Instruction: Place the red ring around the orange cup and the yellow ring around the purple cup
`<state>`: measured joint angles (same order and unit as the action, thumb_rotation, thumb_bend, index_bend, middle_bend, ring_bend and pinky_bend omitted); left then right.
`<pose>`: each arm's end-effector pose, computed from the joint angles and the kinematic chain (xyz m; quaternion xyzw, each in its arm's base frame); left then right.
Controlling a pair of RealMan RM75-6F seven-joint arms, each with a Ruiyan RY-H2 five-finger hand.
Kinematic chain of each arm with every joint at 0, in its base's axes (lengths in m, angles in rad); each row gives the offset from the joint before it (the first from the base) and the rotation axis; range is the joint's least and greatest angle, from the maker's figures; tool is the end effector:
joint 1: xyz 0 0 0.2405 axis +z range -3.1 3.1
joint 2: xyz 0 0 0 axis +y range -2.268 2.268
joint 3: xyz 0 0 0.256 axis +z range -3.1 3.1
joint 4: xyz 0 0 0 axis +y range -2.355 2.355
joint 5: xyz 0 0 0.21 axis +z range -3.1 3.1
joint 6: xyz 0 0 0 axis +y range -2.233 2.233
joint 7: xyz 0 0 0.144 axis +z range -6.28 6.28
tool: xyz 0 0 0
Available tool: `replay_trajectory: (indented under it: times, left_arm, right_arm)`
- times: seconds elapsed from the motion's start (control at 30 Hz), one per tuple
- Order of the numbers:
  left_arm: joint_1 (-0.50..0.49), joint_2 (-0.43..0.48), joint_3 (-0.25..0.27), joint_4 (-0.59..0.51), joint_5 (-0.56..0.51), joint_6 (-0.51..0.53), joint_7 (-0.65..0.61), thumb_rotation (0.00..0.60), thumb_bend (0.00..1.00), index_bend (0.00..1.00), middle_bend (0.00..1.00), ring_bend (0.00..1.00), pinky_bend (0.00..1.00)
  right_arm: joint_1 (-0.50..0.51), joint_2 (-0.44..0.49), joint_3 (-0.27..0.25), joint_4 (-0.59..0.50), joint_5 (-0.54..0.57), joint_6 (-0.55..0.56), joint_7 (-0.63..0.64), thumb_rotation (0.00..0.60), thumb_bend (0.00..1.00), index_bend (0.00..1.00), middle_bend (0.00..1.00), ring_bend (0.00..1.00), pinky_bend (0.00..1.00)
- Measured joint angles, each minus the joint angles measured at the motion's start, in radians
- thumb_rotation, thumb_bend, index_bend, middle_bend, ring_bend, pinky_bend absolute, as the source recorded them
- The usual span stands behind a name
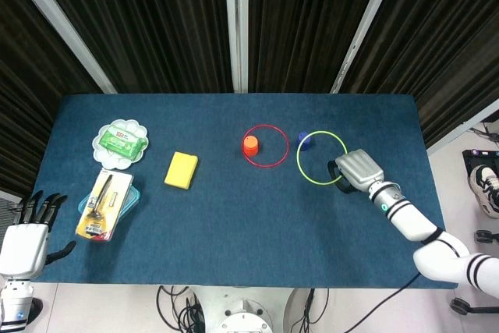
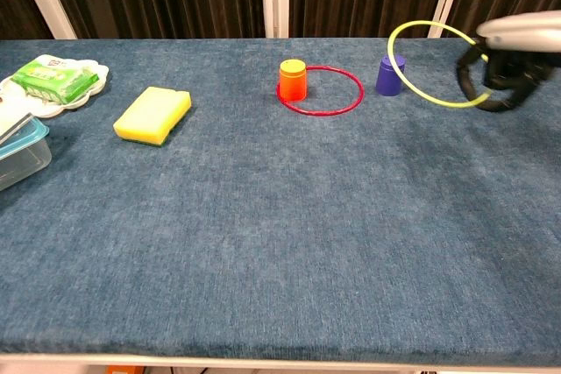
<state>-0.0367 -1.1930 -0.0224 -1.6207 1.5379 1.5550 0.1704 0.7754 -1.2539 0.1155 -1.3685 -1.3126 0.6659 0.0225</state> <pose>-0.3039 0.1599 0.1385 -0.6042 -0.3559 -0.3672 0.6111 -0.2147 -0.3804 0.0623 0.7897 -0.3789 0.2659 0.4026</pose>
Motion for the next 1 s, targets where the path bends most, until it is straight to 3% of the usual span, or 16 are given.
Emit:
replay_trajectory:
  times: [0.33,0.57,0.77,1.0]
  left_arm:
    - [-0.002,0.002,-0.002,-0.006,-0.015,-0.014,0.008,0.600,0.12,0.16,0.12,0.02,0.00]
    - [-0.006,0.000,-0.003,-0.003,-0.019,-0.021,0.006,0.600,0.12,0.16,0.12,0.02,0.00]
    - [-0.005,-0.001,-0.002,0.002,-0.024,-0.024,0.000,0.600,0.12,0.16,0.12,0.02,0.00]
    - [-0.006,-0.001,-0.003,0.006,-0.016,-0.018,-0.009,0.600,0.12,0.16,0.12,0.02,0.00]
  right_arm:
    - [0.142,-0.154,0.049,0.240,0.214,-0.172,-0.078,0.600,0.33,0.61,0.92,0.95,1.00]
    - [0.192,-0.231,0.045,0.349,0.321,-0.214,-0.137,0.600,0.20,0.46,0.92,0.94,1.00]
    - [0.204,-0.243,0.033,0.357,0.359,-0.219,-0.158,0.600,0.14,0.34,0.92,0.94,1.00]
    - [0.174,-0.195,0.029,0.266,0.341,-0.164,-0.150,0.600,0.13,0.31,0.88,0.91,0.99]
